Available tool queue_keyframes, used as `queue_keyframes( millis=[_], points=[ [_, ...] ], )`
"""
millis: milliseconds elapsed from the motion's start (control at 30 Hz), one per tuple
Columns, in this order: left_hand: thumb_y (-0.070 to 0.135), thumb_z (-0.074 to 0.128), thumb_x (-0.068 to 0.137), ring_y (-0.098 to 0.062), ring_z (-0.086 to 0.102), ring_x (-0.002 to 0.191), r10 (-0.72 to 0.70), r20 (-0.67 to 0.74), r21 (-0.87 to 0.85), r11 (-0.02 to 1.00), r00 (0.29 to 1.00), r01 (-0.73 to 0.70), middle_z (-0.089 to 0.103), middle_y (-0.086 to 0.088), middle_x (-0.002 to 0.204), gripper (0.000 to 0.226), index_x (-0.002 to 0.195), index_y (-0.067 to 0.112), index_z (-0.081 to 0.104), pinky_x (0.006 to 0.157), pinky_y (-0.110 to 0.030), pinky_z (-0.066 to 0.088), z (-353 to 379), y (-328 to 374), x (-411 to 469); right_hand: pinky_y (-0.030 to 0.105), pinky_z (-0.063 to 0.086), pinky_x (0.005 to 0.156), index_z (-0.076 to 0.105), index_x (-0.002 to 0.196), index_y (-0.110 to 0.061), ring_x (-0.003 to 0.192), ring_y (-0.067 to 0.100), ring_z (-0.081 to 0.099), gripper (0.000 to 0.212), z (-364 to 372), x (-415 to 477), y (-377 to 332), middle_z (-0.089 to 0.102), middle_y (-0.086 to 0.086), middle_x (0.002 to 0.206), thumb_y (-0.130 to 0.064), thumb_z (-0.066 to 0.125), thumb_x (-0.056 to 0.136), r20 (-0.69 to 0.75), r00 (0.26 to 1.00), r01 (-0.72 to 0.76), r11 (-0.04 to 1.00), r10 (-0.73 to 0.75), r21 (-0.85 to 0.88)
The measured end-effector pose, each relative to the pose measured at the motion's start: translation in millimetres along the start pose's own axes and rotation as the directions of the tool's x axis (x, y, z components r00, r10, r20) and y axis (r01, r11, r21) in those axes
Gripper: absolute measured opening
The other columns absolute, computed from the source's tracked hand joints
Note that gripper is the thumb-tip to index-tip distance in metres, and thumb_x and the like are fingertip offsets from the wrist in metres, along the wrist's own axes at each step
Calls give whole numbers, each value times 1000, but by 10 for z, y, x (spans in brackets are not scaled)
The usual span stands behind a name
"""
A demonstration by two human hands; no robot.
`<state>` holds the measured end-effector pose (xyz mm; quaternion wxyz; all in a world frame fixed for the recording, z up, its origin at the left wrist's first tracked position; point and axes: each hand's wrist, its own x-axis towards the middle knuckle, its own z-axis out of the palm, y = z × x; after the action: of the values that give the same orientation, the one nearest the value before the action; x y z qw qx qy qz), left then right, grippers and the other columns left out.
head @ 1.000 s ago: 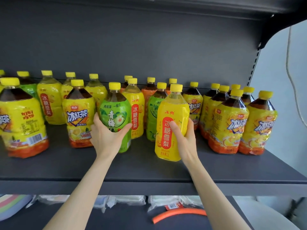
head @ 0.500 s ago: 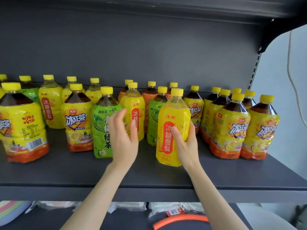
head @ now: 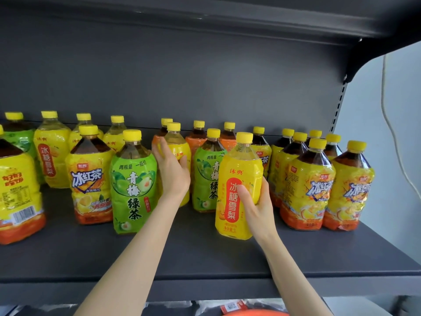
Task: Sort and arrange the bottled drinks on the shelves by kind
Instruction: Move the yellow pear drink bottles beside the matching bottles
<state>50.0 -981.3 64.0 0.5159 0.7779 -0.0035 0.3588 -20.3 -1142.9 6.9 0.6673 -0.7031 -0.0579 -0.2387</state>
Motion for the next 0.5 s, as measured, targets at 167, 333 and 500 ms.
queue_keyframes(
  millis=[167, 333, 500],
  points=[
    [12, 51, 94, -28, 14, 144, 104, -84, 72, 993, 991, -98, 13, -16, 156, 62, 148, 11, 19, 110, -31, 21, 23, -62, -122, 28, 56, 80, 32, 143, -25, 101, 11, 65, 82, -2, -9, -8, 61, -15, 113, -51, 59, 71, -1, 1000, 4, 1000, -4, 3],
    [14, 56, 92, -36, 38, 133, 157, -113, 133, 981, 981, -142, 22, -17, 154, 60, 145, 10, 29, 105, -44, 36, -11, -77, -176, 27, 56, 80, 30, 144, -25, 101, 10, 64, 82, -1, -13, -23, 60, -17, 113, -51, 58, 72, 6, 1000, 10, 1000, -10, 2],
    [20, 64, 87, -38, 51, 123, 213, -142, 227, 958, 967, -177, 35, -16, 148, 61, 141, 12, 39, 95, -47, 45, -46, -60, -299, 27, 56, 81, 30, 144, -25, 102, 11, 64, 82, 6, -22, -26, 60, -16, 114, -51, 59, 72, 10, 1000, 19, 1000, -19, 9]
  ],
)
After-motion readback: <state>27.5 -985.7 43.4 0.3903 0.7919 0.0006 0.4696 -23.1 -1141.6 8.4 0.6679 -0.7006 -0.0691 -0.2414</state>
